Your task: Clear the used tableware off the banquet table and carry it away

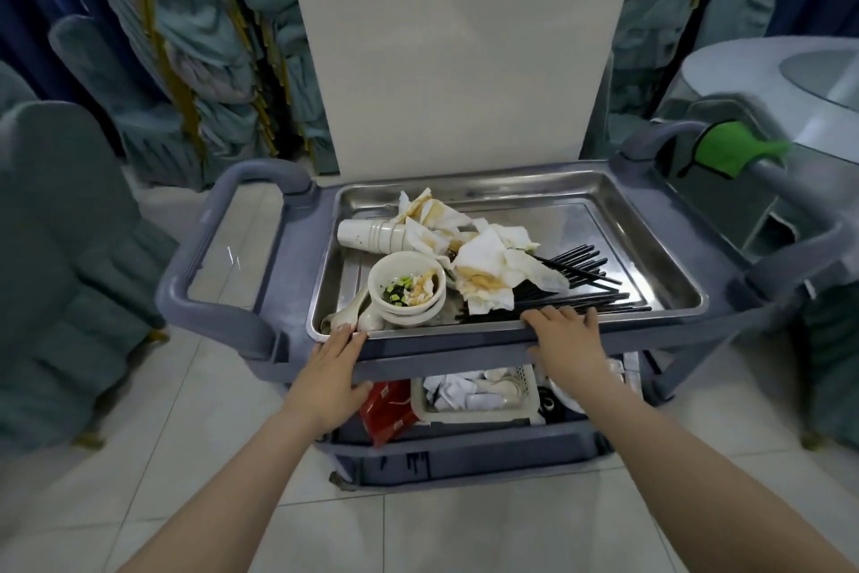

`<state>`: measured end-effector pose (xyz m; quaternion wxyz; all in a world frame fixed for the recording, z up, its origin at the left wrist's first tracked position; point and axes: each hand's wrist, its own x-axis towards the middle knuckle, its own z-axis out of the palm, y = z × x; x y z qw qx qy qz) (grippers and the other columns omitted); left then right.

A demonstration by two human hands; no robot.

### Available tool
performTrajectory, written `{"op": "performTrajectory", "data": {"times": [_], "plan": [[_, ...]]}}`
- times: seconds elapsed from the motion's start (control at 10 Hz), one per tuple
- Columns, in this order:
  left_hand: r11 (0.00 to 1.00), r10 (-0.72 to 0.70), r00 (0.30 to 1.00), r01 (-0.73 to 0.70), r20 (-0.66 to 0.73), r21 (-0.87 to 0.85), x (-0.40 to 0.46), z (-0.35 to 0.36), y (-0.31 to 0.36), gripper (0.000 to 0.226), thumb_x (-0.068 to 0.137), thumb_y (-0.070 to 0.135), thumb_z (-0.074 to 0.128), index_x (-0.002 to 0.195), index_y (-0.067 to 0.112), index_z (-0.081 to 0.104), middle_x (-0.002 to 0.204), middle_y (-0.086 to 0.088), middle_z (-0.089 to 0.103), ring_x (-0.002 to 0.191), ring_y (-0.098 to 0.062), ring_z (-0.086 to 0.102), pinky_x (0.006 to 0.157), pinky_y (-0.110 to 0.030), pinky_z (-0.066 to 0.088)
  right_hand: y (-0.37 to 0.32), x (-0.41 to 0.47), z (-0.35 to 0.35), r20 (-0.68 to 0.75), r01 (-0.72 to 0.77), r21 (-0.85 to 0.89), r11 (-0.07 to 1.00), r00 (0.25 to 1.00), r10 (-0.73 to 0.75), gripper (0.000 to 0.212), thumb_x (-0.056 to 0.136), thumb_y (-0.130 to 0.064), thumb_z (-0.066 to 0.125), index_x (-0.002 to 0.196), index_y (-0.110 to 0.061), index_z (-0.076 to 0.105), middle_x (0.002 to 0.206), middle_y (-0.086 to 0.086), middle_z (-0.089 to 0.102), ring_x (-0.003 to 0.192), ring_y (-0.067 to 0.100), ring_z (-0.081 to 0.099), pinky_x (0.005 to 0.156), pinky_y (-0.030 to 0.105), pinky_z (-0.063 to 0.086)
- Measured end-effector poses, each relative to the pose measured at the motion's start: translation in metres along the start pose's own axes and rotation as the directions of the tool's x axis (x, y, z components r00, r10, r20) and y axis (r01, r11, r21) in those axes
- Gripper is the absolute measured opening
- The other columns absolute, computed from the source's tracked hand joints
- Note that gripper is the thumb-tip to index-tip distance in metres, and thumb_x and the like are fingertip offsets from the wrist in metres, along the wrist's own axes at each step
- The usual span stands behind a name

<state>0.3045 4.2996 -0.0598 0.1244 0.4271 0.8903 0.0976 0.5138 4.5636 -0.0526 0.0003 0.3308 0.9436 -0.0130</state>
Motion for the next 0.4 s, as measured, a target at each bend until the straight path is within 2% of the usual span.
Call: {"op": "performTrajectory", "data": {"times": [0.1, 0.2, 0.3, 0.4], "plan": [[0.995, -0.027, 0.998, 0.021, -0.054, -0.101, -0.027, -0.007, 0.007, 0.078, 0.089, 0.041, 0.057, 0.152, 0.031, 0.013, 0.161, 0.005, 0.010, 0.142, -0.022, 0.026, 0.112, -0.035, 0.026, -0.003, -0.004, -0.007, 0.044, -0.021, 0.076, 0.997, 0.999, 0.018, 0.047, 0.093, -0.030, 0.053, 0.138, -0.028, 0.040, 0.140, -0.001, 0.045, 0.136, 0.025, 0.032, 0.114, 0.060, 0.012], [0.992, -0.014, 0.992, -0.002, -0.125, -0.125, -0.058, -0.017, 0.017, 0.075, 0.089, 0.039, 0.059, 0.151, 0.031, 0.018, 0.160, 0.006, 0.015, 0.141, -0.019, 0.029, 0.111, -0.036, 0.030, -0.015, -0.017, -0.019, 0.115, -0.048, 0.175, 0.983, 0.993, 0.028, 0.058, 0.096, -0.030, 0.049, 0.149, -0.025, 0.025, 0.159, -0.002, 0.019, 0.147, 0.023, 0.007, 0.115, 0.056, 0.008], [0.987, 0.017, 0.973, -0.053, -0.228, -0.150, -0.087, -0.032, 0.035, 0.072, 0.090, 0.036, 0.058, 0.150, 0.031, 0.020, 0.159, 0.006, 0.017, 0.142, -0.015, 0.027, 0.110, -0.034, 0.030, -0.033, -0.044, -0.045, -0.003, 0.020, 0.328, 0.944, 1.000, -0.021, 0.053, 0.097, -0.031, 0.048, 0.146, -0.020, 0.033, 0.158, 0.001, 0.023, 0.147, 0.021, 0.012, 0.118, 0.048, 0.016], [0.978, 0.064, 0.953, -0.119, -0.295, -0.172, -0.110, -0.054, 0.056, 0.069, 0.092, 0.035, 0.056, 0.151, 0.028, 0.021, 0.159, 0.004, 0.019, 0.145, -0.015, 0.018, 0.114, -0.034, 0.020, -0.057, -0.078, -0.076, -0.143, 0.112, 0.458, 0.882, 0.988, -0.050, 0.043, 0.099, -0.027, 0.045, 0.140, -0.016, 0.045, 0.152, 0.004, 0.036, 0.144, 0.022, 0.021, 0.116, 0.038, 0.020]]}}
